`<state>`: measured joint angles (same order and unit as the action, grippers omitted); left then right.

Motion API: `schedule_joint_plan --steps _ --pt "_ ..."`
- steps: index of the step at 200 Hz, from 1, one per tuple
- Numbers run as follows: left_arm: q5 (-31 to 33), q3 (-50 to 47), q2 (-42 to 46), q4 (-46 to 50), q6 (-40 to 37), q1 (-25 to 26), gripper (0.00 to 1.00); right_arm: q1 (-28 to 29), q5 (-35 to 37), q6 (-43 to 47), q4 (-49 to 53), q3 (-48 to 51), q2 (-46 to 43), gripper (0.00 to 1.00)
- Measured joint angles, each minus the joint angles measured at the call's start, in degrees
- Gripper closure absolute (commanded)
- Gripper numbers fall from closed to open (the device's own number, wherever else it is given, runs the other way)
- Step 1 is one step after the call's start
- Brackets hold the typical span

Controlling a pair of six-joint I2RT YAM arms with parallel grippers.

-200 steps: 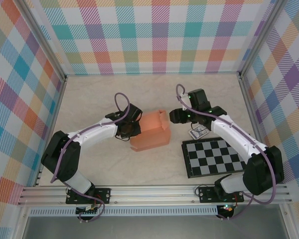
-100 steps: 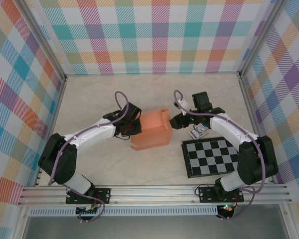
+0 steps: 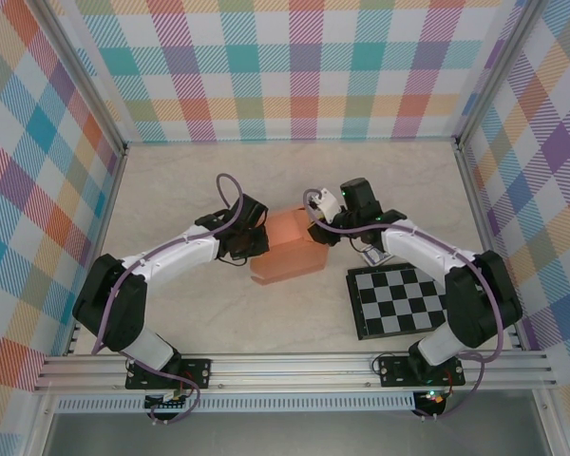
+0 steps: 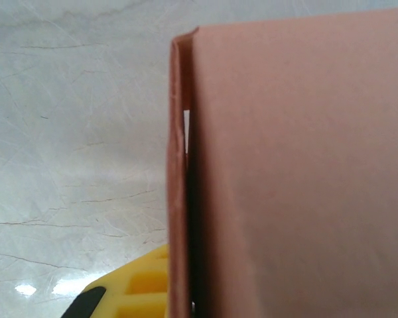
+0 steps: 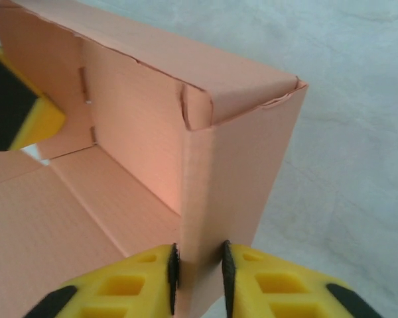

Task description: Fold the paper box

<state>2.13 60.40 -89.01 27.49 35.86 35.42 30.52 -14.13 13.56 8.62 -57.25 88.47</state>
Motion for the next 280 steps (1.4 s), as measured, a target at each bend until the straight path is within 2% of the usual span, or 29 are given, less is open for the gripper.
schedule_joint_plan --steps 37,71,115,134,169,182,189,207,222,258,280 --pt "0.15 -0.26 0.00 0.44 0.76 0.00 1.00 4.74 12.17 -2.51 -3.37 -0.02 3.41 0.64" --pt "0.13 -0.26 0.00 0.70 1.01 0.00 1.00 6.34 19.37 -4.70 -4.74 -0.98 5.99 0.77" --pt "-0.07 -0.28 0.04 -0.26 2.32 0.02 1.00 6.64 23.78 -6.10 -5.64 -2.89 7.93 0.89" --pt "-0.33 -0.37 0.50 -0.79 3.13 0.02 0.95 6.71 25.64 -6.95 -6.82 -3.19 8.37 0.93" --pt "-0.50 -1.03 3.04 -0.92 4.79 0.02 0.83 7.45 27.67 -7.37 -9.44 -3.19 8.46 0.95" --pt "-1.42 -1.18 3.76 -1.09 5.38 0.02 0.67 7.45 27.85 -7.41 -10.25 -3.19 8.76 0.94" --pt "-1.99 -1.36 4.15 -1.51 5.88 0.02 0.64 7.43 28.09 -7.41 -10.62 -3.19 9.05 0.94" --pt "-3.15 -2.03 6.16 -2.38 7.08 0.02 0.42 7.02 28.46 -6.95 -10.62 -3.17 10.60 0.94" --pt "-3.78 -2.62 8.41 -2.58 7.91 0.02 0.31 6.69 28.37 -6.56 -10.19 -3.17 11.65 0.94" --pt "-6.08 -4.79 15.89 -2.95 8.59 -0.74 0.19 4.50 24.41 -3.65 -8.46 -3.23 12.26 0.93" --pt "-7.15 -4.81 19.32 -1.44 7.80 -3.08 0.18 3.45 20.33 1.18 -6.43 -3.85 12.81 0.90"
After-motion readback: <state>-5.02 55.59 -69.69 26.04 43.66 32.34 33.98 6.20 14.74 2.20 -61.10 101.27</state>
